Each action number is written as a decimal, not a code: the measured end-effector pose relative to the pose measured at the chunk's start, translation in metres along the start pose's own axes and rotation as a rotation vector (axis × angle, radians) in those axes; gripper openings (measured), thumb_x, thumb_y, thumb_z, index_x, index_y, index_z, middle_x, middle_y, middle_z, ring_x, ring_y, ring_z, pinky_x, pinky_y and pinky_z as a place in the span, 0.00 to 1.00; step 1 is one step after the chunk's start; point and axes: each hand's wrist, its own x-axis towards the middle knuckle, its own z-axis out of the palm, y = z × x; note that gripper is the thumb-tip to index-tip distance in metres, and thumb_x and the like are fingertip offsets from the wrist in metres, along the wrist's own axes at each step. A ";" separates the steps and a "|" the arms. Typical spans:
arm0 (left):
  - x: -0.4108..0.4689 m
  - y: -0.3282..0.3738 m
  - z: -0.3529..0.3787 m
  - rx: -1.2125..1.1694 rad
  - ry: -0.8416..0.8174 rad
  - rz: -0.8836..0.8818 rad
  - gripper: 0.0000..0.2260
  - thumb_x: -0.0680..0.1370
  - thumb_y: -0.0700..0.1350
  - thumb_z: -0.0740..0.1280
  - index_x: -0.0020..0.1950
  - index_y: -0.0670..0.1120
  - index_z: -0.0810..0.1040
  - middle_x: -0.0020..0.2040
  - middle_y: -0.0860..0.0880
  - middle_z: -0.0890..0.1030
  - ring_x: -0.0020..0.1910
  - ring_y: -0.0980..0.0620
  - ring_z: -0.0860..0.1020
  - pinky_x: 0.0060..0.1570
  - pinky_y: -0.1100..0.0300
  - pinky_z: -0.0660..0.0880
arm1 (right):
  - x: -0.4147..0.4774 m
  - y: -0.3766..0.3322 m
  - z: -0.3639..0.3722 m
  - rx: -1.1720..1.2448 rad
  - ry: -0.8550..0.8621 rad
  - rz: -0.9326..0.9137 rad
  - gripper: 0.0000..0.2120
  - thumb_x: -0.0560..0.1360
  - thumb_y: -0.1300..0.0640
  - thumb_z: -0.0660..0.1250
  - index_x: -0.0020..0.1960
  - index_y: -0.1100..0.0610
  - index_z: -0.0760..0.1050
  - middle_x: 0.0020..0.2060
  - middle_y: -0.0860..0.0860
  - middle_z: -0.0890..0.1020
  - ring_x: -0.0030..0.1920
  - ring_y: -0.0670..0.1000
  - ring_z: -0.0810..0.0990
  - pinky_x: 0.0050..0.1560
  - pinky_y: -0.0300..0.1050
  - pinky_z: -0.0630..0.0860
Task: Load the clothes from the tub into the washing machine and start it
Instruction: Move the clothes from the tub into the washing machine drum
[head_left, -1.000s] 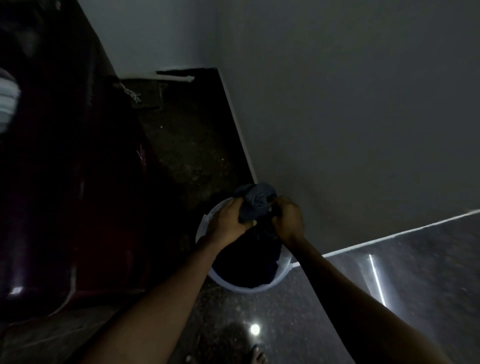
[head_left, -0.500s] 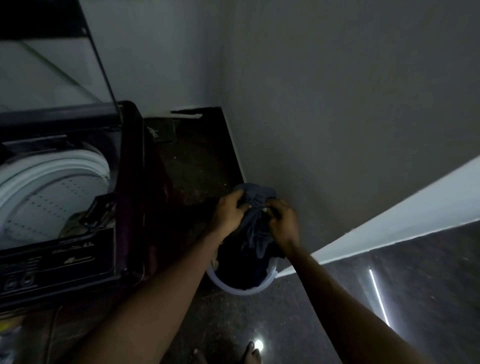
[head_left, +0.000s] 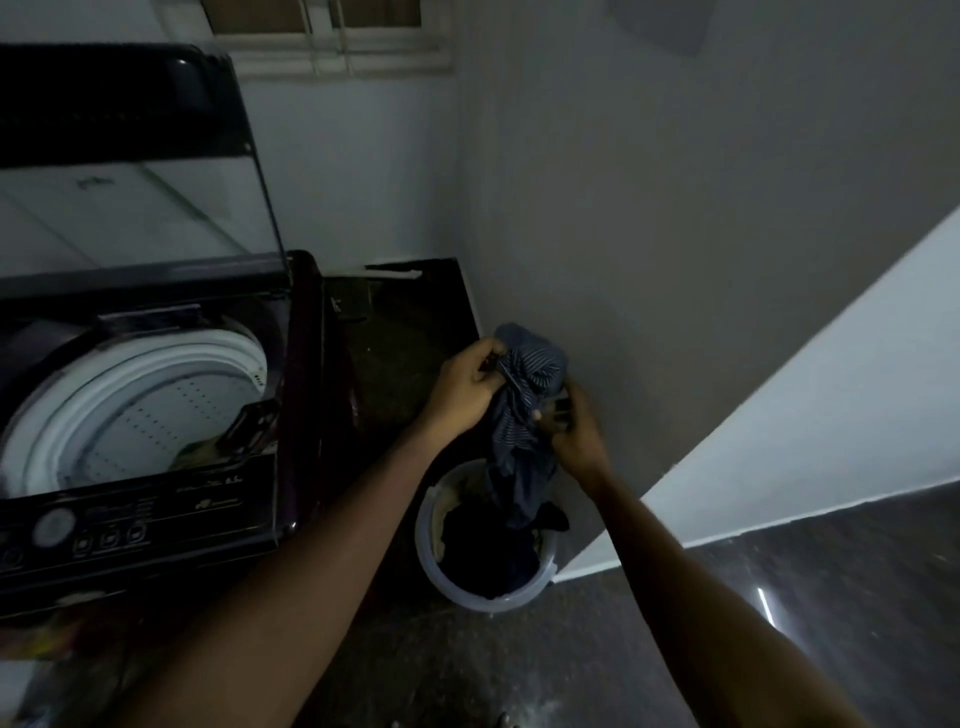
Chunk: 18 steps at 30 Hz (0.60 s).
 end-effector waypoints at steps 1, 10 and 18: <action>-0.002 0.005 -0.007 -0.009 0.004 0.009 0.08 0.79 0.34 0.63 0.57 0.41 0.75 0.55 0.48 0.80 0.47 0.58 0.79 0.46 0.71 0.73 | 0.005 -0.009 0.000 -0.002 -0.026 -0.008 0.18 0.78 0.60 0.66 0.66 0.58 0.68 0.50 0.49 0.79 0.46 0.43 0.78 0.47 0.41 0.76; -0.025 -0.014 -0.050 0.142 0.064 -0.035 0.09 0.78 0.34 0.65 0.53 0.47 0.77 0.53 0.49 0.80 0.52 0.51 0.79 0.41 0.74 0.71 | 0.027 -0.069 -0.007 0.149 0.081 -0.084 0.07 0.77 0.67 0.60 0.45 0.58 0.73 0.39 0.48 0.77 0.39 0.47 0.74 0.40 0.40 0.73; -0.027 -0.001 -0.047 0.133 -0.104 -0.088 0.40 0.70 0.47 0.78 0.77 0.50 0.61 0.66 0.56 0.68 0.66 0.58 0.67 0.63 0.63 0.65 | 0.017 -0.112 0.023 -0.074 -0.114 -0.308 0.15 0.72 0.76 0.58 0.44 0.59 0.75 0.37 0.49 0.78 0.36 0.38 0.76 0.38 0.32 0.72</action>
